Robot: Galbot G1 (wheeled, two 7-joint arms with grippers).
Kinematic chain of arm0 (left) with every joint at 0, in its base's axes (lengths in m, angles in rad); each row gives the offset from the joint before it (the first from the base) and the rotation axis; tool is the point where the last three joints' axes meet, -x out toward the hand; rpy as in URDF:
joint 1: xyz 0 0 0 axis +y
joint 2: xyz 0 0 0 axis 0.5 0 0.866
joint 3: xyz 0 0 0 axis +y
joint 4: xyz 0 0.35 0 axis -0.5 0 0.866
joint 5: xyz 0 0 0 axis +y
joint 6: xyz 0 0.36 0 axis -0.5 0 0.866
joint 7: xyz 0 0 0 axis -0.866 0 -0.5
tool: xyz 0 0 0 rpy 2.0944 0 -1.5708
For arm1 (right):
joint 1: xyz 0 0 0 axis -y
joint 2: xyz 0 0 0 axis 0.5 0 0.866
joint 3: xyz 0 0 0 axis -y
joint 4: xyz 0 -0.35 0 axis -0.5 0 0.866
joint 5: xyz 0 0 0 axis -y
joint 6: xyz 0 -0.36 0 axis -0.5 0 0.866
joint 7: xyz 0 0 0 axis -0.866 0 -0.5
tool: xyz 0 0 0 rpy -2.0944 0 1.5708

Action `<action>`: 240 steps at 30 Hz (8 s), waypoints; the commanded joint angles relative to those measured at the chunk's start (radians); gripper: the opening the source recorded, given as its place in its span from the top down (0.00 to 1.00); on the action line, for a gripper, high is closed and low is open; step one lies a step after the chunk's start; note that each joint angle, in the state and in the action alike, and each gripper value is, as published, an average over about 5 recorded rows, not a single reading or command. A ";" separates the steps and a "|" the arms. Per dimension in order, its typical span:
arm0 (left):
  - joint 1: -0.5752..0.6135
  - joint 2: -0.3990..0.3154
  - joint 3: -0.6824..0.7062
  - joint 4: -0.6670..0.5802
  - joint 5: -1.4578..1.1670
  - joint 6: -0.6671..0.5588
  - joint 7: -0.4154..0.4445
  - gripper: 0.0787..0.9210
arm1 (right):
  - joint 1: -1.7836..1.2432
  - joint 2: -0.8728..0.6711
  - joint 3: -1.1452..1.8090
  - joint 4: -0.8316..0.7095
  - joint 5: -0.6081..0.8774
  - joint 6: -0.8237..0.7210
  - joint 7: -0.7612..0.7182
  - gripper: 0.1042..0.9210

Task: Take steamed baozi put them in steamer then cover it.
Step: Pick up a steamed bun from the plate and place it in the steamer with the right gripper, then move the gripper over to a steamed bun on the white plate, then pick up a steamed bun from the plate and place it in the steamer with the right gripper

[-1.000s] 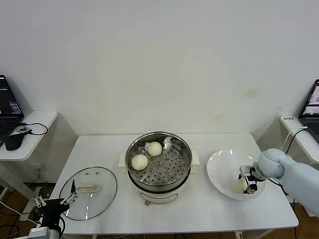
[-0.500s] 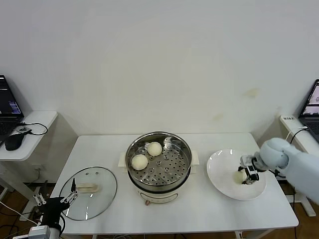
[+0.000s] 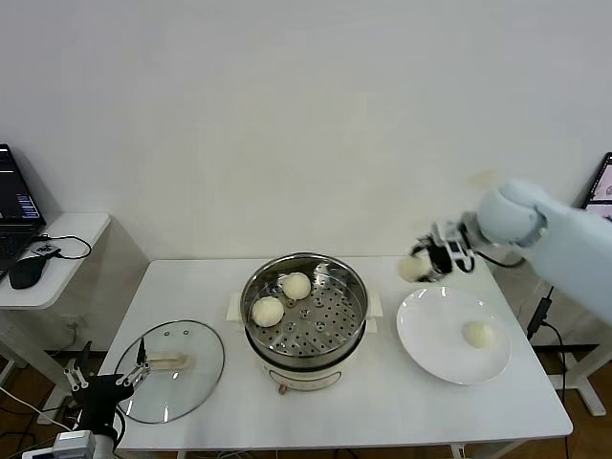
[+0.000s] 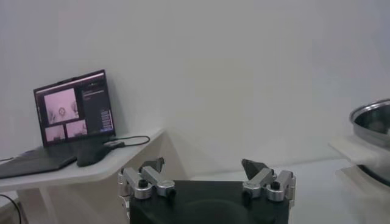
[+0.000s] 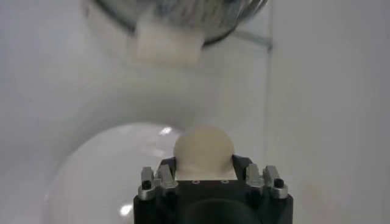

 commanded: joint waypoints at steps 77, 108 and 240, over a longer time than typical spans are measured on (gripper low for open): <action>-0.005 0.000 -0.039 -0.020 -0.025 0.002 -0.004 0.12 | 0.159 -0.132 -0.233 0.046 -0.011 -0.044 0.013 0.12; 0.006 0.006 -0.024 -0.018 -0.004 0.020 -0.005 0.12 | -0.609 -0.120 0.390 -0.346 -0.450 0.097 -0.033 0.12; -0.041 -0.034 -0.006 0.007 -0.003 0.016 -0.007 0.12 | -0.065 0.087 -0.036 0.186 0.287 -0.385 0.438 0.12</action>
